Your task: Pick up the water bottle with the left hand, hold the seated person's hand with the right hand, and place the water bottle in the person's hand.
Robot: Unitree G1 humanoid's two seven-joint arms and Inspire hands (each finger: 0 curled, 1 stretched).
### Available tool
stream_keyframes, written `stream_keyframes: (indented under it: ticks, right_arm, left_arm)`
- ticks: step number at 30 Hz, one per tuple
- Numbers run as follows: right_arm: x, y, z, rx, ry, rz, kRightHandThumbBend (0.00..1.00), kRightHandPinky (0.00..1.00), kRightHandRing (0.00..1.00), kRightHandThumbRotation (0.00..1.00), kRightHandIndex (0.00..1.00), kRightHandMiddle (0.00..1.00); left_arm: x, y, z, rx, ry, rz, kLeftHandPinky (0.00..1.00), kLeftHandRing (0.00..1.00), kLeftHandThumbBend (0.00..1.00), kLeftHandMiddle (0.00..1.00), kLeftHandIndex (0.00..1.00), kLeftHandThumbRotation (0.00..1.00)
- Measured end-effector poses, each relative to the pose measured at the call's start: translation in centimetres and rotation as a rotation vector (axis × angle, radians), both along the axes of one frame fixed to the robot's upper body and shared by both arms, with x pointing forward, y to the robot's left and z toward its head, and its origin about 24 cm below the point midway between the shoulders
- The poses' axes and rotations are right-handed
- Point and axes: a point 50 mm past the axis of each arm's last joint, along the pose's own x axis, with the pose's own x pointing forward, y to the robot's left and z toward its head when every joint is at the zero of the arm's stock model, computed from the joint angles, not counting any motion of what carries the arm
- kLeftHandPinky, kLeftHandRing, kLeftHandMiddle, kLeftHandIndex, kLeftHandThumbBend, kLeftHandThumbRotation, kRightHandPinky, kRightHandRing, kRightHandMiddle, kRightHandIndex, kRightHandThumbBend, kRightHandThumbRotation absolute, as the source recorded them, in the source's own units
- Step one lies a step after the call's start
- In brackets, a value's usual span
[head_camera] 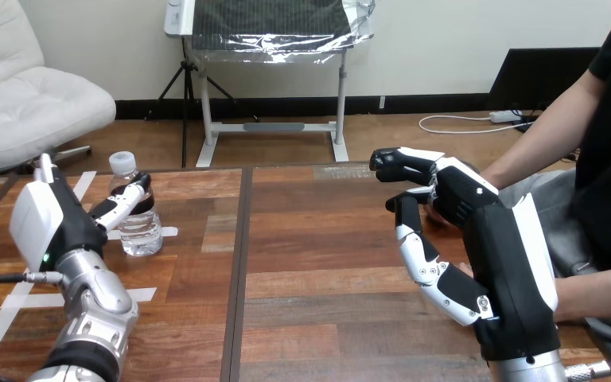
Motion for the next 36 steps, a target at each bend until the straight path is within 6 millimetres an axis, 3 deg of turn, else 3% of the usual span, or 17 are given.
stream_keyframes:
  ticks: [14, 36]
  right_arm:
    - [0.0, 0.0, 0.0, -0.006, 0.001, -0.001, 0.09, 0.55, 0.71, 0.0, 0.67, 0.75]
    - [-0.2, 0.0, -0.2, -0.021, 0.007, -0.003, 0.1, 0.53, 0.69, 0.0, 0.66, 0.74]
  left_arm:
    - [0.7, -0.3, 0.6, -0.029, 0.001, -0.027, 0.73, 0.84, 0.93, 0.9, 0.88, 0.41]
    - [1.4, -0.9, 0.8, -0.088, 0.071, -0.102, 0.75, 0.86, 0.98, 0.91, 0.91, 0.5]
